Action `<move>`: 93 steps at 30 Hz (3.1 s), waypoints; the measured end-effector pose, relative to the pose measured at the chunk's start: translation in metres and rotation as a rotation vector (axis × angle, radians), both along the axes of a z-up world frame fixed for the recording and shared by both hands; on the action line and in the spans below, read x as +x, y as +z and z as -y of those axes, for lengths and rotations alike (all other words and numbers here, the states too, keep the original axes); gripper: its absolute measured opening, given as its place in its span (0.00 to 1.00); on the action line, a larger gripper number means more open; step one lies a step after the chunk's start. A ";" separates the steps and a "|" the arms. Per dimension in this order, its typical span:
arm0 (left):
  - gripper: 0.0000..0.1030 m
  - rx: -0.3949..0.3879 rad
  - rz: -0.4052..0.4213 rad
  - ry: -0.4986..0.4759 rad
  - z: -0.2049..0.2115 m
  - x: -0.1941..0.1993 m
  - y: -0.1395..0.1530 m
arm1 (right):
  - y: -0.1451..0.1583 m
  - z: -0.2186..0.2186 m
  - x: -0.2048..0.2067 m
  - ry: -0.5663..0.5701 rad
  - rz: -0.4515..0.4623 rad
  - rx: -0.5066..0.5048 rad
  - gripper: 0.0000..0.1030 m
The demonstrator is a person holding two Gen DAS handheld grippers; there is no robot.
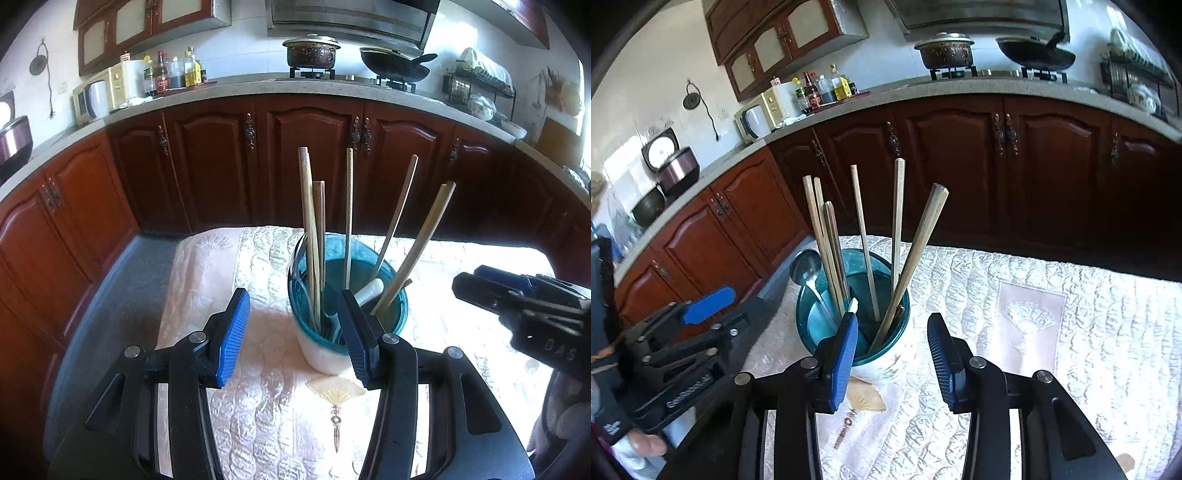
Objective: Organize utensils
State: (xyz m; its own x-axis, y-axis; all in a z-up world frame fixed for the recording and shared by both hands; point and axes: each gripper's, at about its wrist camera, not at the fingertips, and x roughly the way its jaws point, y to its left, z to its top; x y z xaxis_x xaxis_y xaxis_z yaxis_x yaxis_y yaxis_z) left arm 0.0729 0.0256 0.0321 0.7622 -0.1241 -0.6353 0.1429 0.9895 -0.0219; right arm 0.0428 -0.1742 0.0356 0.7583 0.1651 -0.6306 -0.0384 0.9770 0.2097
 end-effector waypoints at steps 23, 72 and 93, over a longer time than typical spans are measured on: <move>0.48 0.029 0.060 0.031 -0.003 -0.032 0.014 | -0.002 -0.025 -0.014 0.010 0.022 -0.049 0.41; 0.48 0.049 0.044 0.066 -0.004 -0.029 0.002 | -0.008 -0.036 -0.011 0.026 0.005 -0.063 0.42; 0.48 0.045 0.043 0.070 -0.006 -0.027 0.002 | -0.010 -0.042 -0.006 0.033 -0.004 -0.070 0.42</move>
State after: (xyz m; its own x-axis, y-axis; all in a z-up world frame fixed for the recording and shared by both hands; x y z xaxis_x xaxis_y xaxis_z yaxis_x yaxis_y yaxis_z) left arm 0.0463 0.0320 0.0336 0.7945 -0.0417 -0.6059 0.0731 0.9970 0.0272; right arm 0.0369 -0.1323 0.0257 0.7507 0.1456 -0.6444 -0.0705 0.9875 0.1410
